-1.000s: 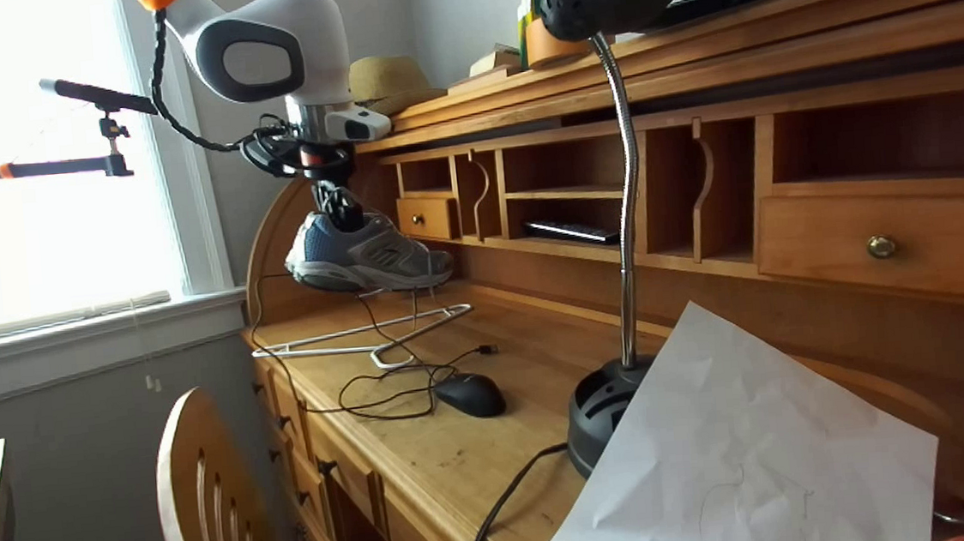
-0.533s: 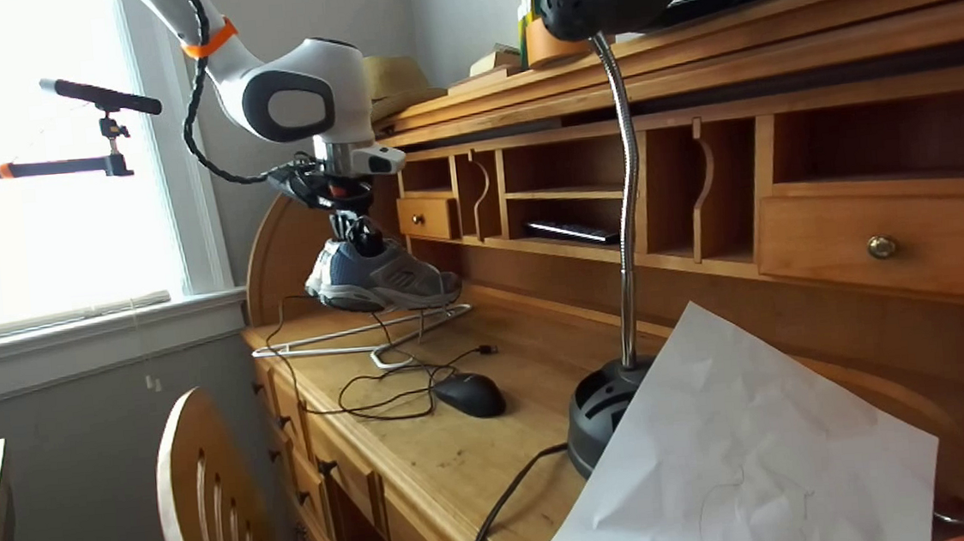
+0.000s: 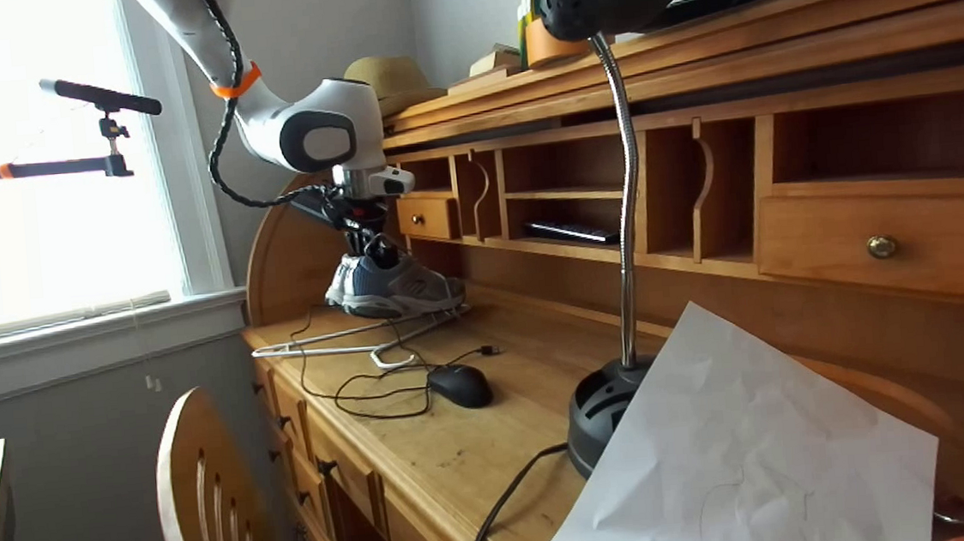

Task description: Move the shoes to the left

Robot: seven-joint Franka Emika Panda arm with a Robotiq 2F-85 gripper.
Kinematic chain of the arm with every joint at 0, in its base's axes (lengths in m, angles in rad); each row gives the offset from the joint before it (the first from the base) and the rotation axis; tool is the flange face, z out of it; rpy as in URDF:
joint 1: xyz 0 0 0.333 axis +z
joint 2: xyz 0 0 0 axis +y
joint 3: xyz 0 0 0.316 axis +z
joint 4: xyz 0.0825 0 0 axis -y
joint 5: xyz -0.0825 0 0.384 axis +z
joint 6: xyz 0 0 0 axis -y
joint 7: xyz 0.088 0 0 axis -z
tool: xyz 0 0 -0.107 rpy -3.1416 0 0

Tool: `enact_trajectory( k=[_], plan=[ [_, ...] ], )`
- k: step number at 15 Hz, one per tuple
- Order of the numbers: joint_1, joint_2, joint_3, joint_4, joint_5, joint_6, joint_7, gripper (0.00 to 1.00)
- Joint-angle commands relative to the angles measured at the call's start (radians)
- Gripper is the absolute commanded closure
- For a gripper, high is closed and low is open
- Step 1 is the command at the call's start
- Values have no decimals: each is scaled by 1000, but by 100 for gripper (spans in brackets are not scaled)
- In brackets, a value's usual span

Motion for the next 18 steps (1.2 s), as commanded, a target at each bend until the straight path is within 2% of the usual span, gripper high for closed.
enact_trajectory(
  k=[1,9,10,11,12,18],
  plan=[
    [14,81,13,112,-33,-6,28,96],
    [23,177,22,212,-63,-21,17,96],
    [22,178,24,220,-62,-32,20,58],
    [25,176,19,222,-64,-40,31,57],
    [31,168,11,222,-73,-50,40,52],
    [86,80,-64,203,-148,-152,184,6]
  ],
)
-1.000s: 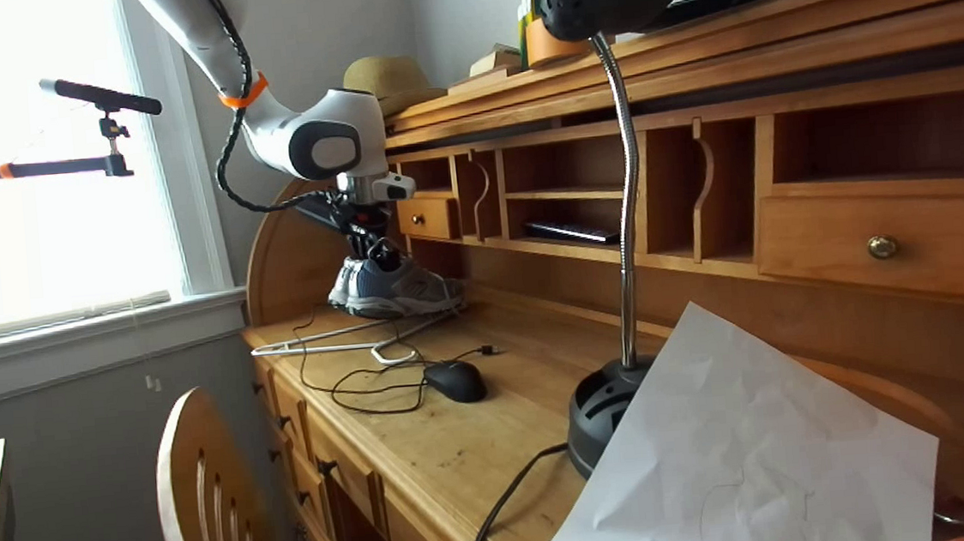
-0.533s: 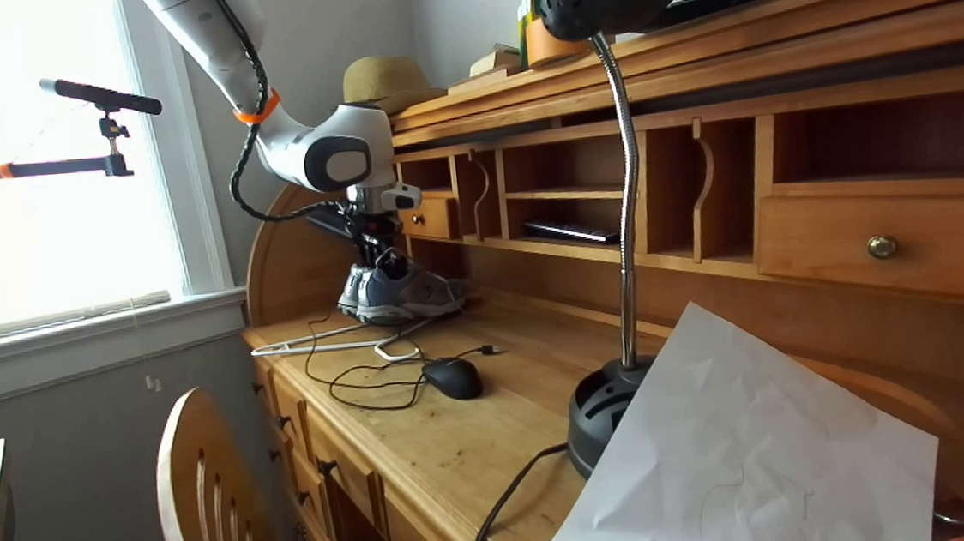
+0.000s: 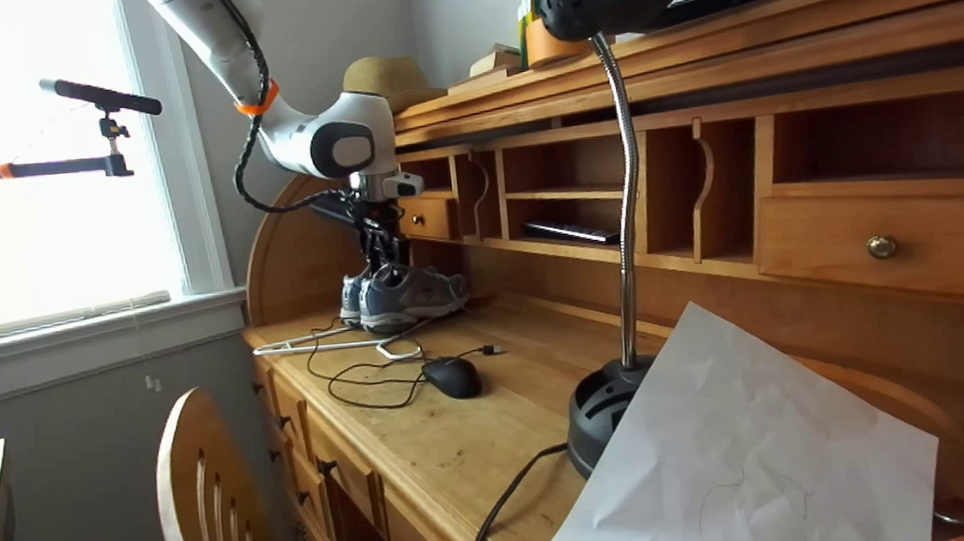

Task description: Move the shoes to the left

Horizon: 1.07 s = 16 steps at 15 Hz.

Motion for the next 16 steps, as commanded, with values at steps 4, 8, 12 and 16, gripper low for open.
enact_trajectory(
  k=[4,8,12,16],
  plan=[
    [64,-138,-85,-44,-104,-184,212,0],
    [67,-246,-96,-92,-147,-277,286,0],
    [42,-382,-91,-180,-170,-335,289,0],
    [5,-547,-88,-303,-192,-342,249,0]
  ],
)
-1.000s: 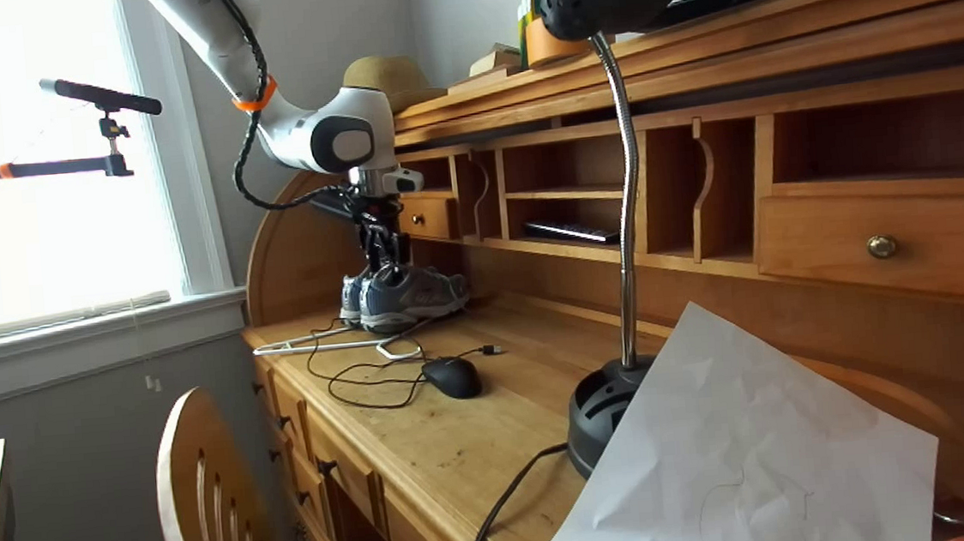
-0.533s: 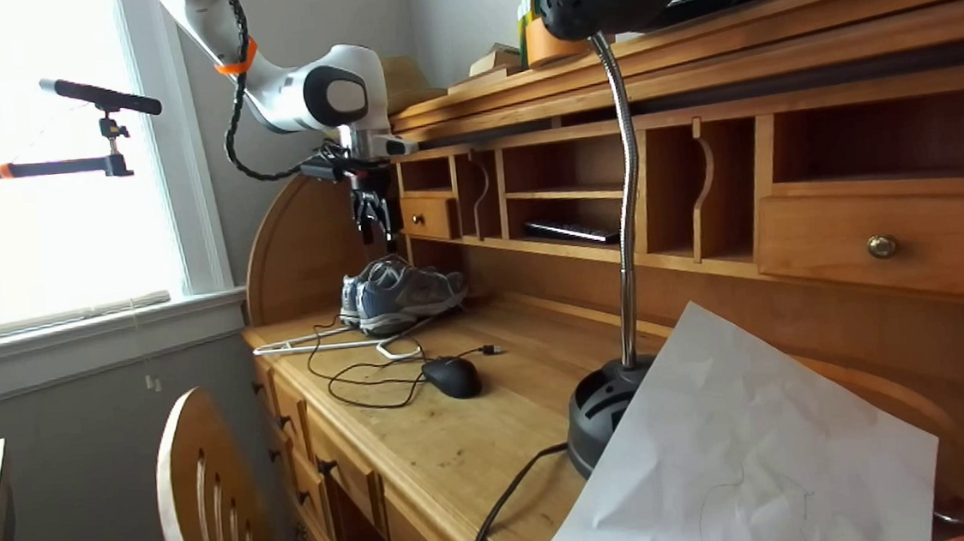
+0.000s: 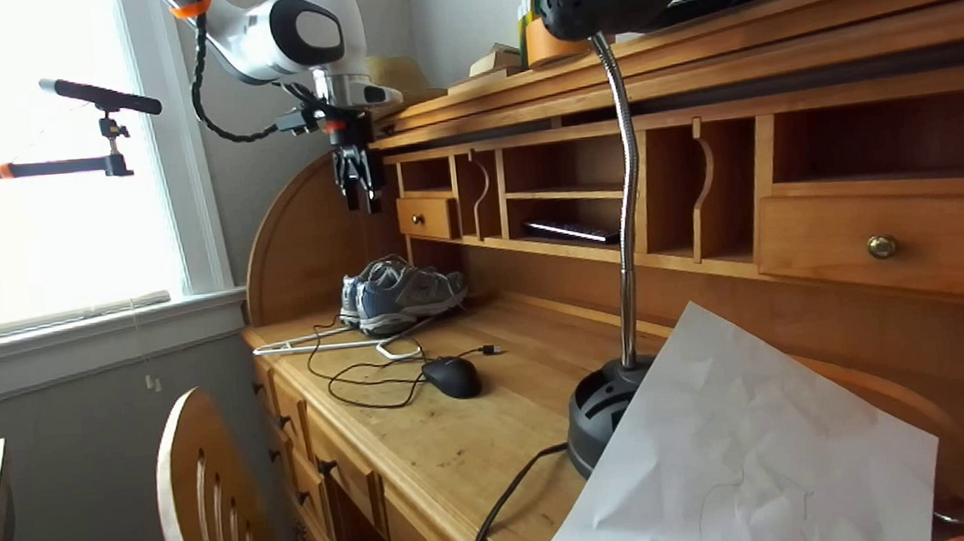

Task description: Move the shoes to the left

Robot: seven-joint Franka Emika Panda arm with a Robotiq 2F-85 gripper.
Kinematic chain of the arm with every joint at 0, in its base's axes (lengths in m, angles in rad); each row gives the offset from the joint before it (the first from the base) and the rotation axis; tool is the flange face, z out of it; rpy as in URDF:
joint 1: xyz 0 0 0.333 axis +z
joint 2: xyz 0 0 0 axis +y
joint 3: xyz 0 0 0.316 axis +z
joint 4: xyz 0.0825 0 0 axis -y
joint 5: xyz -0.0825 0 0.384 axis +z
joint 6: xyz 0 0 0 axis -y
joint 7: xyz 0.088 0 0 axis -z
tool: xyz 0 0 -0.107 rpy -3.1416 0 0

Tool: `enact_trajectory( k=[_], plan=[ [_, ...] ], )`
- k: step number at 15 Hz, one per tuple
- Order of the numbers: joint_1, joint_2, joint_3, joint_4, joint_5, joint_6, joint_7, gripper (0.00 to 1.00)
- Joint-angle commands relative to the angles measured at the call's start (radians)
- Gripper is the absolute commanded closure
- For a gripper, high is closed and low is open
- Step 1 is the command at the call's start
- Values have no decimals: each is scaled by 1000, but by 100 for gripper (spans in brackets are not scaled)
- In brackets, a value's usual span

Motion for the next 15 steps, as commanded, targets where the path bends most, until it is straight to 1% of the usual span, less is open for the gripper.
enact_trajectory(
  k=[1,3,6,8,9,10,11,13,15],
  plan=[
    [-40,-193,5,-161,-32,-21,-32,0],
    [-69,-280,4,-217,-20,-38,-79,0],
    [-114,-397,-12,-262,20,-93,-160,0],
    [-141,-465,-31,-271,49,-162,-201,0],
    [-153,-489,-45,-264,71,-219,-211,0],
    [-163,-507,-61,-254,102,-287,-226,0],
    [-161,-445,-29,-224,53,-213,-188,0],
    [-175,-487,-48,-226,80,-272,-213,0],
    [-176,-498,-50,-234,88,-277,-216,0]
  ],
)
